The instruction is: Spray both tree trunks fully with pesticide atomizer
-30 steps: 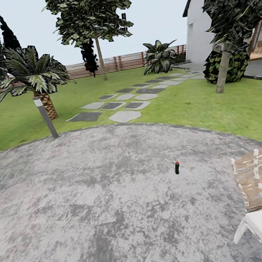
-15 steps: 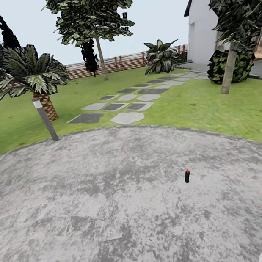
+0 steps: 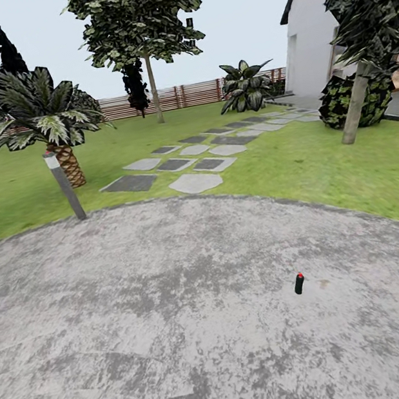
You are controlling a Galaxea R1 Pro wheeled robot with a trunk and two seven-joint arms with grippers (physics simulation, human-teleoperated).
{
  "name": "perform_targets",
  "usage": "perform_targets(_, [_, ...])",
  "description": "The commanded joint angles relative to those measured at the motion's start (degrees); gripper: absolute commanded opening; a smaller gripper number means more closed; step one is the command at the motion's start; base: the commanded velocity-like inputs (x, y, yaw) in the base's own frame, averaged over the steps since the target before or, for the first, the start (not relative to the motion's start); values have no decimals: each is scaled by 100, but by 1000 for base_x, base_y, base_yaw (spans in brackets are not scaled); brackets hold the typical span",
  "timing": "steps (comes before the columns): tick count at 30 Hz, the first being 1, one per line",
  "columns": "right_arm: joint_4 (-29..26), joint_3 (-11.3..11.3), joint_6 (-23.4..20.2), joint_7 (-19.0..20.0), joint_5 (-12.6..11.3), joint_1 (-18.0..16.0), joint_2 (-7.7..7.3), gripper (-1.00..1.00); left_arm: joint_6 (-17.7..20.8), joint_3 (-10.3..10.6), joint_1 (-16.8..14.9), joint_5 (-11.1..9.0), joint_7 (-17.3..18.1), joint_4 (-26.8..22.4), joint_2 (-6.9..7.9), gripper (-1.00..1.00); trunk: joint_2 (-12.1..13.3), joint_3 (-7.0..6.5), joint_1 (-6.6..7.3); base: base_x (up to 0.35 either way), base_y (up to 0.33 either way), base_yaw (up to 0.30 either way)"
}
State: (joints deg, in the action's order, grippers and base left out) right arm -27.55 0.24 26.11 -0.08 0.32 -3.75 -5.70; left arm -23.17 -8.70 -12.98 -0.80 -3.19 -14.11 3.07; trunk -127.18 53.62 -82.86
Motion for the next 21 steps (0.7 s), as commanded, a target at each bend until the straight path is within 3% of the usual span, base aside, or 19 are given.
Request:
perform_targets(1, [4,2,17,-1,3,-3,-1,100,-19,10,-3,-8,-15,5,0,100,-2,5,-2,337,80,-103])
perform_targets(14, [4,2,17,-1,3,-4,-1,100,-21,10,-3,-8,-15,5,0,100,-2,-16,-2,336,78,-232])
perform_targets(21, [4,2,17,-1,0,-3,3,100,-21,9,-3,-8,-15,5,0,100,-2,-18,-2,336,46,-53])
